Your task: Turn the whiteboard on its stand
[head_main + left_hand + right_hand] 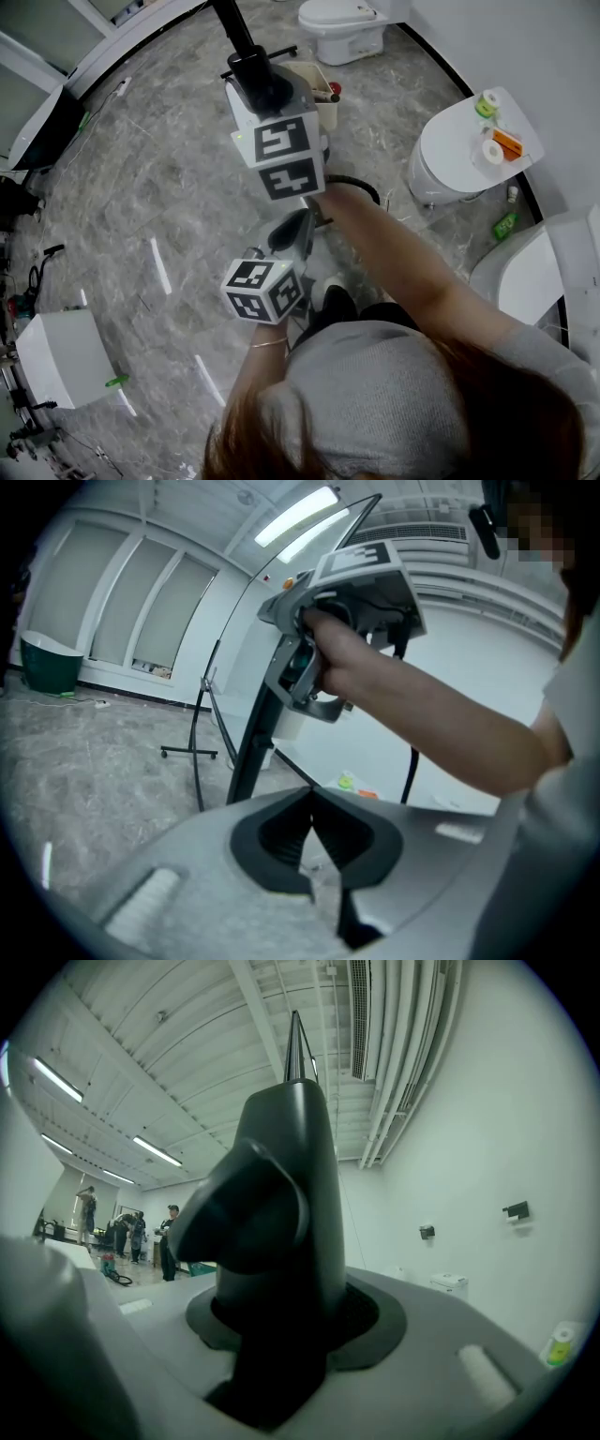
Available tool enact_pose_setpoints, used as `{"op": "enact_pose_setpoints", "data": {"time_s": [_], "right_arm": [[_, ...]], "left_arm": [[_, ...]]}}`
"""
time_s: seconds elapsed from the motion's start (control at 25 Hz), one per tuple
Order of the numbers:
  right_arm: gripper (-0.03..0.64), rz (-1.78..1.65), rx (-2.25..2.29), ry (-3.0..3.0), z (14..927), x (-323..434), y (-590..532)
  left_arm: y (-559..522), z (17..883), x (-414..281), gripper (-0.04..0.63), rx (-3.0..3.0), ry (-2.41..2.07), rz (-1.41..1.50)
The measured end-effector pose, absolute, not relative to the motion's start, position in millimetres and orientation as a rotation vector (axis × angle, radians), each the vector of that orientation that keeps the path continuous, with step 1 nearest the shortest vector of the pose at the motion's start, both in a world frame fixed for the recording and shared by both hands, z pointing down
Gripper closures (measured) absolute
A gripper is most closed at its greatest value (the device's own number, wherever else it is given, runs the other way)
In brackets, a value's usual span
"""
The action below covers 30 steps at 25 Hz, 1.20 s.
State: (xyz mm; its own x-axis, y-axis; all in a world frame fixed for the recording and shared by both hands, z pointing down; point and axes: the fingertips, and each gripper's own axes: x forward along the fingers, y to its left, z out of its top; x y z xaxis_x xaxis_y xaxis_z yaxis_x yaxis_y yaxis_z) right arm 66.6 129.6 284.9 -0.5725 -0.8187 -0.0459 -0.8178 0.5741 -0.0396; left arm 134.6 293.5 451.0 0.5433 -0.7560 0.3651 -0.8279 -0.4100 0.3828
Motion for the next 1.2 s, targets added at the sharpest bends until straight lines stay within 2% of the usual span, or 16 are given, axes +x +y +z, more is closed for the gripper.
{"op": "enact_pose_setpoints", "data": {"time_s": [0.68, 1.2], "right_arm": [[0.436, -0.018, -1.418, 2.734, 288.3, 109.2, 218.4], [0.437, -0.018, -1.429, 2.729, 285.6, 131.6, 271.9]], "left_arm": [[394.8, 448.8, 202.1, 0.595, 2.228, -1.35, 0.146], [480.5, 460.8, 217.3, 0.595, 2.114, -1.464, 0.082]]}}
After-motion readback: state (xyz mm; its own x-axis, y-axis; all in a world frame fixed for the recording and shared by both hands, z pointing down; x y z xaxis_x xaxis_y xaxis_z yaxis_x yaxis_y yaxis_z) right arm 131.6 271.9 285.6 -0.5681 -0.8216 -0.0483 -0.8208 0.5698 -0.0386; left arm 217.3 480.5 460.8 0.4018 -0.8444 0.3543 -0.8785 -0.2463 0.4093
